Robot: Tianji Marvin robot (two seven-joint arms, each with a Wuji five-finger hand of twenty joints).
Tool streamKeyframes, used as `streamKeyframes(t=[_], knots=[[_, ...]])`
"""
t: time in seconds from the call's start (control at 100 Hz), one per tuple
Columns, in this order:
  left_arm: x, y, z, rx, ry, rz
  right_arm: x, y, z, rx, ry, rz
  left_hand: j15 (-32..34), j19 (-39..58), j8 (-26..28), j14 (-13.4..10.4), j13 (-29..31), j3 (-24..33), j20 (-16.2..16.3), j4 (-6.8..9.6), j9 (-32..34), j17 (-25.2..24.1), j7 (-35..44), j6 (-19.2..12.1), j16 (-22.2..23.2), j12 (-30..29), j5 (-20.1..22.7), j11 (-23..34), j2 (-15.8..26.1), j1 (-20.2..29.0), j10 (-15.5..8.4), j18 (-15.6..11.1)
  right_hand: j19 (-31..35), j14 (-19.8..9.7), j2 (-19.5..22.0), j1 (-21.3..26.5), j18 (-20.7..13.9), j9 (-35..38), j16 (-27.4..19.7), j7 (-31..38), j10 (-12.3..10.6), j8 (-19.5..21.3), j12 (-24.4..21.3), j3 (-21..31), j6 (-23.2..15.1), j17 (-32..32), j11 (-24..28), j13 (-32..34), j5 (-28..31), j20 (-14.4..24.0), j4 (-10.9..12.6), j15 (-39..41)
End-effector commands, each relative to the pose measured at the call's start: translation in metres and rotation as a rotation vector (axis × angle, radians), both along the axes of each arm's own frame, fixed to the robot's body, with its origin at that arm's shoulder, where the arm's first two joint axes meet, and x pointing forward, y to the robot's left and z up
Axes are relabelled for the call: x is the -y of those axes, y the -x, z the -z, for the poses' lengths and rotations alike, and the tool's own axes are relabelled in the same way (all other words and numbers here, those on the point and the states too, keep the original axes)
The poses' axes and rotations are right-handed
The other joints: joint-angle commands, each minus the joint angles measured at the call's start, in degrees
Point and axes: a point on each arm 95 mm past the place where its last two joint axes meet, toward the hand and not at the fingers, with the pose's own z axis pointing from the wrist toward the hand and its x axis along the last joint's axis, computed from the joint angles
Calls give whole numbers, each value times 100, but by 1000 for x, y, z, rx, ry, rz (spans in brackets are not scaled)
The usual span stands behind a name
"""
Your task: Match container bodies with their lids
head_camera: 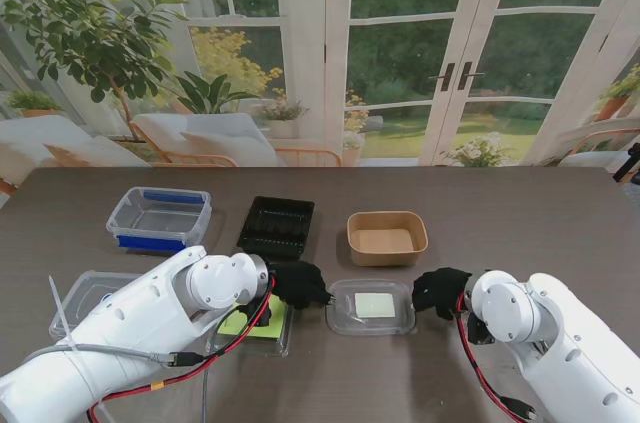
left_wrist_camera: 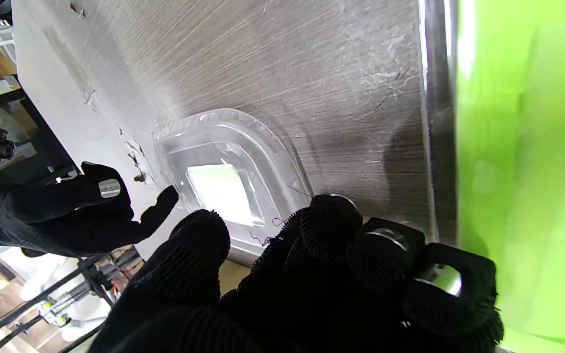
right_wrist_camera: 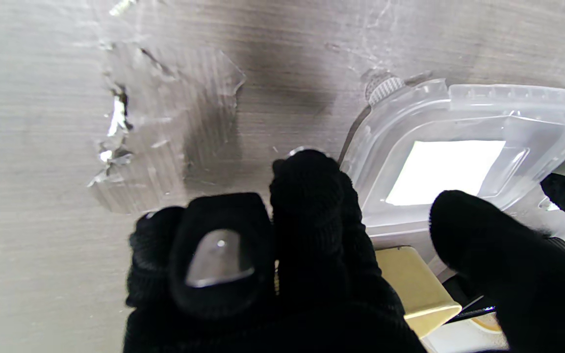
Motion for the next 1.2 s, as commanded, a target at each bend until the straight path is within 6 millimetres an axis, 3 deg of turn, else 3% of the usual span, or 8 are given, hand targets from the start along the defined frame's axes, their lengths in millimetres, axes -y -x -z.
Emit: streamKeyframes(t=[0.0,0.75,0.92,0.95,0.99,1.07,1.12,1.19], knots=[[-2,5,9,-43,-21,9,-3,6,6,-28,2,-16,151,234,-14,249,137,-147,-56,-73,140,94,-70,358,-18,50,-61,100,258,143,-86,-387,177,-122,111,-207,-62,110,64,4,45,-38,114,14,-19,1840,202,215,23,-83,171,226],[8,1,10,-72,-77,37,-4,9,10,-33,-23,-12,329,385,-19,206,202,-300,-54,-71,141,223,-86,405,-6,155,-99,280,335,236,-160,-434,259,-208,153,-215,-138,10,32,-153,30,-114,186,-20,-208,1812,358,215,142,-87,185,325],[10,1,13,-77,-95,35,-3,10,12,-32,-25,-10,282,330,-25,202,137,-385,-64,-72,61,138,-101,410,-1,148,-140,226,371,288,-131,-462,253,-208,156,-211,-147,-27,28,-159,29,-115,197,-20,-208,1787,367,215,129,-89,187,326],[10,1,13,-78,-95,35,-3,10,12,-31,-26,-9,279,319,-29,138,119,-403,-62,-72,57,119,-113,407,2,136,-168,201,385,297,-15,-468,252,-208,154,-213,-148,-32,28,-159,29,-115,199,-23,-213,1785,369,215,129,-89,186,326],[10,1,13,-79,-94,34,-3,10,12,-30,-27,-9,271,314,-31,225,115,-421,-58,-69,50,116,-119,397,7,145,-182,223,384,312,-150,-470,251,-208,153,-211,-149,-39,27,-160,29,-115,200,-21,-215,1781,370,215,124,-89,187,326],[11,1,14,-79,-89,29,-3,10,12,-28,-29,-7,269,299,-30,116,122,-463,-50,-67,27,95,-113,392,0,142,-172,198,391,335,-10,-476,250,-211,154,-207,-152,-42,23,-158,29,-114,204,-18,-223,1771,374,214,123,-89,188,320],[11,2,15,-76,-86,26,-3,10,12,-27,-30,-7,252,295,-30,197,80,-481,-44,-65,74,92,-113,391,8,147,-172,233,390,345,-139,-476,250,-212,152,-204,-152,-43,20,-156,29,-112,205,-15,-216,1771,376,215,123,-88,189,317],[11,2,16,-75,-81,22,-3,10,13,-26,-33,-5,245,278,-31,204,67,-499,-37,-63,62,68,-115,394,27,128,-176,200,390,357,-66,-476,249,-213,154,-203,-153,-43,19,-152,29,-110,205,-7,-224,1768,376,215,130,-88,190,316]])
